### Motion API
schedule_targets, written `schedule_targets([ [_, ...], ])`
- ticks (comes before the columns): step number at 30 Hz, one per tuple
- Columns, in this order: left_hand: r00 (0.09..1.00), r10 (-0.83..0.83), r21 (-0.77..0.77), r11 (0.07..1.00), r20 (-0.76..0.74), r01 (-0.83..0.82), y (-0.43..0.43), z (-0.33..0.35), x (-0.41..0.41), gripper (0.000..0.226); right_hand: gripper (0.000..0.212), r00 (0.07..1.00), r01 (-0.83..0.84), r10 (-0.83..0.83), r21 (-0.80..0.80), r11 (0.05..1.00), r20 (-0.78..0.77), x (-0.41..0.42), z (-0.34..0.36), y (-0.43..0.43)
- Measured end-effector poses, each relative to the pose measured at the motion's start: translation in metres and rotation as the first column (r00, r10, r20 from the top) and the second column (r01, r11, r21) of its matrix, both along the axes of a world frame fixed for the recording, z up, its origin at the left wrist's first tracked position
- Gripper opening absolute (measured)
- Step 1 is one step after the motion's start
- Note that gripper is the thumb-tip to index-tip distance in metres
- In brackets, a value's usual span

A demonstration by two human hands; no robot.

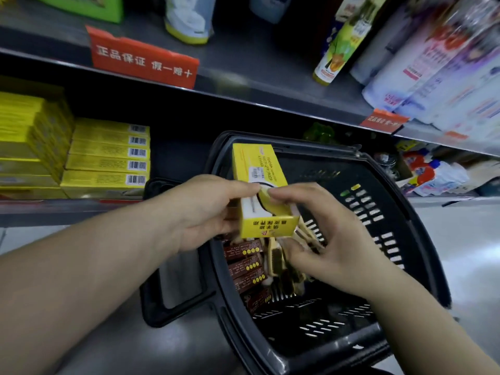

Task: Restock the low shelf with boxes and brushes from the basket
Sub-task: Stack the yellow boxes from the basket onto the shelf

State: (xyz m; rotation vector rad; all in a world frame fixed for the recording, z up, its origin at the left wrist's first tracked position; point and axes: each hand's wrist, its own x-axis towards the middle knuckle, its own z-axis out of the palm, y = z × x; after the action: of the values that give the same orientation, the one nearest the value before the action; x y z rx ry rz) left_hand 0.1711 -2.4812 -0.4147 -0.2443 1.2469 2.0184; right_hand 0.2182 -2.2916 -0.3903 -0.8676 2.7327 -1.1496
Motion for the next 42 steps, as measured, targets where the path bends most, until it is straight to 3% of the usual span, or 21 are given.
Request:
schedule_targets([
  [3, 0.999, 0.007, -0.054, 0.998, -0.053, -0.01, -0.005, 0.001, 0.002, 0.022, 0.045, 0.972, 0.197, -0.175, -0.14, 0.97, 0.155, -0.001, -0.004, -0.004],
  [5, 0.993, -0.003, -0.086, 0.996, -0.115, -0.006, -0.008, 0.0, 0.004, 0.031, 0.049, 0.869, 0.426, -0.341, -0.193, 0.884, 0.359, -0.004, -0.005, -0.009],
  [7, 0.986, -0.008, -0.095, 0.995, -0.168, -0.008, -0.012, 0.001, 0.006, 0.043, 0.052, 0.748, 0.532, -0.359, -0.181, 0.828, 0.558, -0.008, -0.007, -0.014],
  [9, 0.975, -0.02, -0.103, 0.995, -0.222, -0.003, -0.018, 0.003, 0.007, 0.05, 0.046, 0.691, 0.508, -0.287, -0.162, 0.846, 0.664, -0.009, -0.008, -0.023],
  [14, 0.948, -0.022, -0.201, 0.979, -0.318, -0.045, -0.049, 0.009, 0.008, 0.06, 0.033, 0.785, 0.382, -0.205, -0.195, 0.904, 0.585, -0.02, 0.007, -0.043],
  [18, 0.915, 0.282, -0.171, 0.925, -0.287, -0.339, -0.079, 0.009, -0.004, 0.051, 0.036, 0.831, 0.312, -0.192, -0.151, 0.938, 0.522, -0.031, 0.02, -0.058],
  [20, 0.89, 0.363, -0.142, 0.9, -0.275, -0.411, -0.094, 0.009, -0.009, 0.049, 0.039, 0.843, 0.265, -0.178, -0.105, 0.959, 0.508, -0.037, 0.023, -0.07],
  [25, 0.861, 0.436, -0.139, 0.866, -0.262, -0.481, -0.118, -0.008, -0.007, 0.035, 0.025, 0.837, 0.185, -0.175, 0.033, 0.982, 0.518, -0.062, 0.022, -0.108],
  [29, 0.852, 0.488, -0.303, 0.796, -0.19, -0.524, -0.134, -0.035, -0.004, 0.034, 0.03, 0.758, 0.156, -0.241, 0.19, 0.969, 0.606, -0.094, 0.008, -0.151],
  [33, 0.831, 0.521, -0.434, 0.714, -0.194, -0.549, -0.157, -0.047, -0.01, 0.029, 0.023, 0.77, 0.125, -0.264, 0.268, 0.955, 0.581, -0.134, -0.001, -0.195],
  [35, 0.832, 0.467, -0.504, 0.664, -0.298, -0.553, -0.169, -0.052, -0.012, 0.031, 0.022, 0.763, 0.151, -0.284, 0.268, 0.952, 0.58, -0.156, -0.011, -0.209],
  [37, 0.865, 0.3, -0.594, 0.633, -0.402, -0.496, -0.179, -0.055, -0.011, 0.036, 0.024, 0.748, 0.143, -0.299, 0.296, 0.945, 0.592, -0.173, -0.026, -0.217],
  [39, 0.873, 0.18, -0.648, 0.606, -0.453, -0.461, -0.191, -0.059, -0.011, 0.03, 0.042, 0.763, 0.084, -0.306, 0.382, 0.92, 0.569, -0.187, -0.048, -0.222],
  [42, 0.869, 0.161, -0.664, 0.585, -0.467, -0.465, -0.209, -0.063, -0.012, 0.022, 0.065, 0.818, 0.007, -0.303, 0.519, 0.855, 0.489, -0.198, -0.08, -0.231],
])
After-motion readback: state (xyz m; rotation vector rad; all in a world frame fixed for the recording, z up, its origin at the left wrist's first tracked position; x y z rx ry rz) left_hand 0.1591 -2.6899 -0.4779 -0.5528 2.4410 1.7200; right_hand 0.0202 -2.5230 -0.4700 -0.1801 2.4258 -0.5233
